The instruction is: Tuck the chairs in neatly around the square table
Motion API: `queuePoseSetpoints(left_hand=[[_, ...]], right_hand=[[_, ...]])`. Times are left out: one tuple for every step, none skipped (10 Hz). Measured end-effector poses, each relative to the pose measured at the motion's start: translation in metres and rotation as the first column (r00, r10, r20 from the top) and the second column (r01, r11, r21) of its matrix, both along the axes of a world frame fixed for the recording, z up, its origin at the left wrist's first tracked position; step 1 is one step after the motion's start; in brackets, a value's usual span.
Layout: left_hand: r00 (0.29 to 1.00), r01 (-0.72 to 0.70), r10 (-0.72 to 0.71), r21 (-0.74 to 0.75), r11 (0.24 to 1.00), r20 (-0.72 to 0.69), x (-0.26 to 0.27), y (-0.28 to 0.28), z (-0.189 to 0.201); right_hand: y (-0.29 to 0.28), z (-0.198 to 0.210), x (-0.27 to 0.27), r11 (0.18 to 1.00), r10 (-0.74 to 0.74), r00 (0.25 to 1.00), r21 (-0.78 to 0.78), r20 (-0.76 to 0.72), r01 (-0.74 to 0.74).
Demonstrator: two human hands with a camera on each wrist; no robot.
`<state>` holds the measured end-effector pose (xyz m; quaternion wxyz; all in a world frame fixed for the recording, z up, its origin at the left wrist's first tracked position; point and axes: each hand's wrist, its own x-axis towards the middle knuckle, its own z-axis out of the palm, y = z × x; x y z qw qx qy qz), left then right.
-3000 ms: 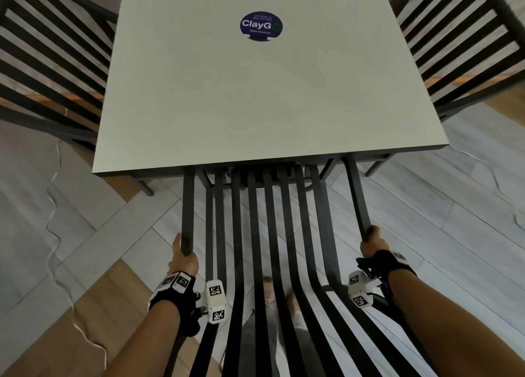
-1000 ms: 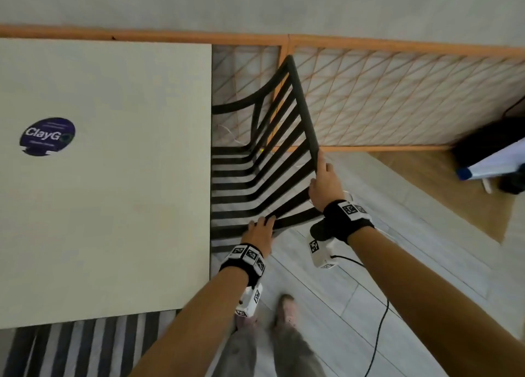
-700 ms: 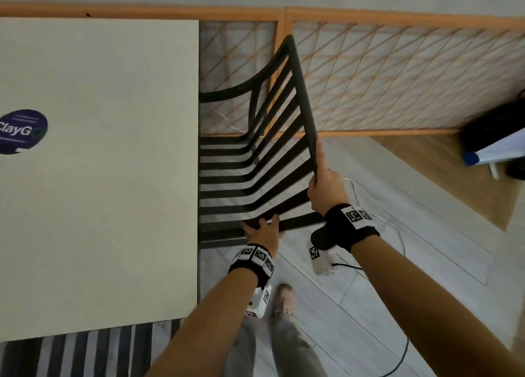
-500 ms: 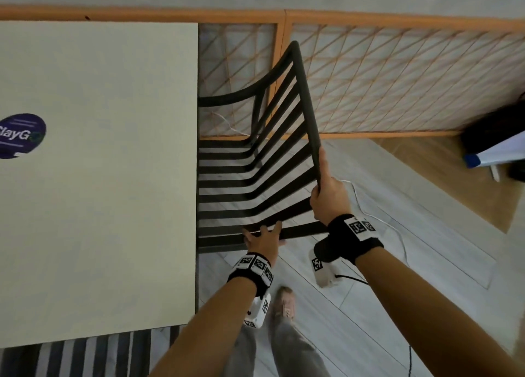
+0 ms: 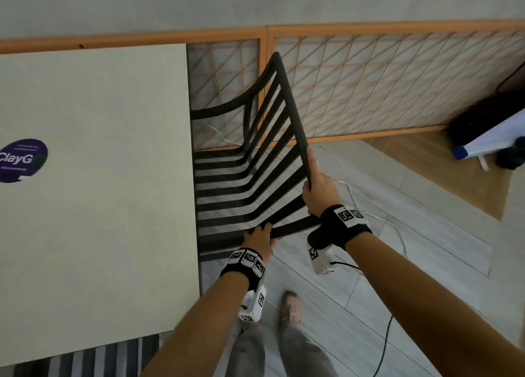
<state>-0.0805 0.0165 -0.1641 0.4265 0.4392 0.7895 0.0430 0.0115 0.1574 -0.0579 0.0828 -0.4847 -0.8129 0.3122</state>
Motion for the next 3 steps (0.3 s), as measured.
queuePoseSetpoints(left_hand=[[1.000,0.019,-0.019,0.027,0.999,-0.012,-0.006,-0.012,0.007],[0.999,0.027,-0.025,0.052,0.998,-0.042,-0.010,-0.024,0.014],[0.999,0.035,-0.033,0.047,0.998,-0.043,-0.010,-0.042,0.024]], right_hand=[[-0.005,0.011,0.006,1.000,0.004,0.998,-0.026,0.058,-0.003],[-0.005,0.032,0.016,1.000,-0.010,0.991,-0.011,0.130,0.012],[-0.002,0.072,0.033,0.999,-0.016,0.996,0.032,0.083,0.013]])
